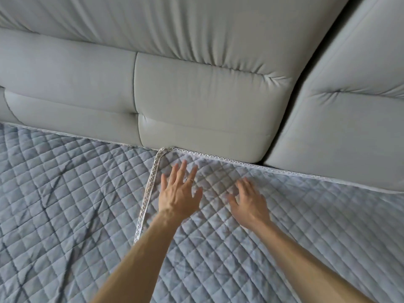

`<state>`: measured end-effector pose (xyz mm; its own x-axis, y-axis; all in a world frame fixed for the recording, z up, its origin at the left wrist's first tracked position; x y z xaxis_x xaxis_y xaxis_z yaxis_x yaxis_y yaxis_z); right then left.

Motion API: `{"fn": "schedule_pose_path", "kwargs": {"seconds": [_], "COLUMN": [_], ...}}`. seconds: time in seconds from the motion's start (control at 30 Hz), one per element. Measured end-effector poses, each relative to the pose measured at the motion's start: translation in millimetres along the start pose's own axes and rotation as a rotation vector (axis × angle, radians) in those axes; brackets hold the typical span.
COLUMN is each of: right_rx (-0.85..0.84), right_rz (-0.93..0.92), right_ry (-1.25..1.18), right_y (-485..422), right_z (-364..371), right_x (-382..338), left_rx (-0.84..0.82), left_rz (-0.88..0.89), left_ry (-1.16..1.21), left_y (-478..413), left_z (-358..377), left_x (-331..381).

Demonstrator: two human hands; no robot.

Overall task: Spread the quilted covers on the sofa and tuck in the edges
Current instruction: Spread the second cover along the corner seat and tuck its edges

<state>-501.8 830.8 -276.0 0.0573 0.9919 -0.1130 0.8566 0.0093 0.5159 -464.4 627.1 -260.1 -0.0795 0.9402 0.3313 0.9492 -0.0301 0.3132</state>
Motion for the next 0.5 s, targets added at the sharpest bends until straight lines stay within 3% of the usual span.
{"fn": "schedule_pose_path", "kwargs": {"seconds": [0.17, 0.3, 0.5], "right_rx": [-0.006, 0.185, 0.048], "right_rz": [-0.092, -0.065, -0.05], "right_ry": [-0.005, -0.019, -0.055], "right_y": [-40, -54, -69], "right_z": [9, 24, 18], "right_x": [2, 8, 4], "left_rx": [-0.037, 0.013, -0.091], "left_rz": [-0.098, -0.107, -0.178], "left_ry": [-0.061, -0.109, -0.205], "left_y": [-41, -53, -72], "left_z": [17, 28, 24], "left_x": [-32, -40, -36]}}
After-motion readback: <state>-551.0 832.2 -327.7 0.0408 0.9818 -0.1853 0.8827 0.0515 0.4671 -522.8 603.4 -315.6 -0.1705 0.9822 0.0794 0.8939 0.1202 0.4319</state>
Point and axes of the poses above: each hand's wrist, its own y-axis away from the middle knuckle, its own z-axis out of the palm, x = y × z, the point moved 7 cm from there along -y, towards the middle knuckle, and after that the axes turned 11 degrees about z, right-handed, at the moved point
